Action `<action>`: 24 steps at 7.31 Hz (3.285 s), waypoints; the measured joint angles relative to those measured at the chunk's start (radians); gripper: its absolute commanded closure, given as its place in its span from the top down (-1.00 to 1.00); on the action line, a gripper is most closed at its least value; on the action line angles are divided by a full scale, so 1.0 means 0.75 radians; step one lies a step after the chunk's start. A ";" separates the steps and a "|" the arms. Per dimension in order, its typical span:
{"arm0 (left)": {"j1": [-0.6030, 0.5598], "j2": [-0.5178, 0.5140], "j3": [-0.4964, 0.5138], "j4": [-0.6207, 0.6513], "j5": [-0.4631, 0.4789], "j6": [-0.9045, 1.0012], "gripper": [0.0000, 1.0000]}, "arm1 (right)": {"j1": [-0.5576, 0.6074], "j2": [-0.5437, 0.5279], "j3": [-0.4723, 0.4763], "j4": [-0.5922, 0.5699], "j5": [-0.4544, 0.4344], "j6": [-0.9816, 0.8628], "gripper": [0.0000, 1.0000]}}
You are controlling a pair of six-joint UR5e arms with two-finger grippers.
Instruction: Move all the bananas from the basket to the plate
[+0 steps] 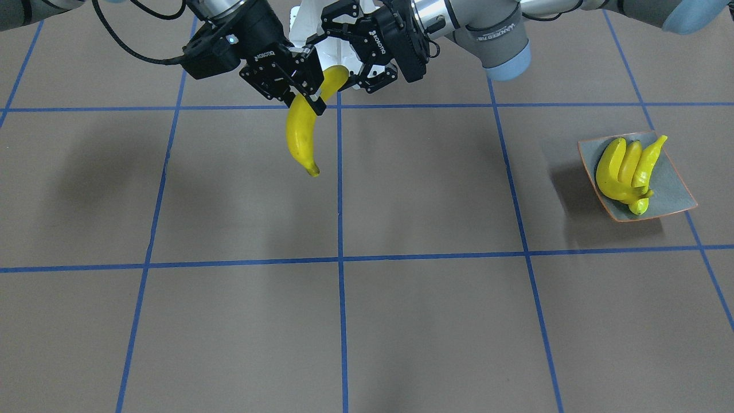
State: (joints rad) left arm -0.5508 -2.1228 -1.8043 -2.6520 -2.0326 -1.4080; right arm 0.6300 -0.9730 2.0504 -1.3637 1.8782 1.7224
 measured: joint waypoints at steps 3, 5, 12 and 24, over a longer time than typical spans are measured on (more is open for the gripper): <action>0.000 0.002 -0.001 -0.003 0.000 0.007 -1.00 | -0.016 -0.007 0.009 0.001 -0.003 -0.002 0.98; -0.002 0.011 0.000 0.004 0.002 0.007 -1.00 | -0.020 -0.007 0.010 0.002 -0.022 -0.027 1.00; -0.185 0.532 -0.157 0.000 -0.002 0.369 -1.00 | 0.334 -0.318 0.048 -0.061 0.147 -0.388 1.00; -0.461 1.341 -0.059 -0.001 0.105 1.769 0.85 | 0.822 -0.882 -0.133 -0.100 0.166 -1.677 1.00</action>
State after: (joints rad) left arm -0.8963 -1.1170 -1.8485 -2.6530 -1.9539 -0.0812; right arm 1.2463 -1.6343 1.9509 -1.4389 2.0030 0.4647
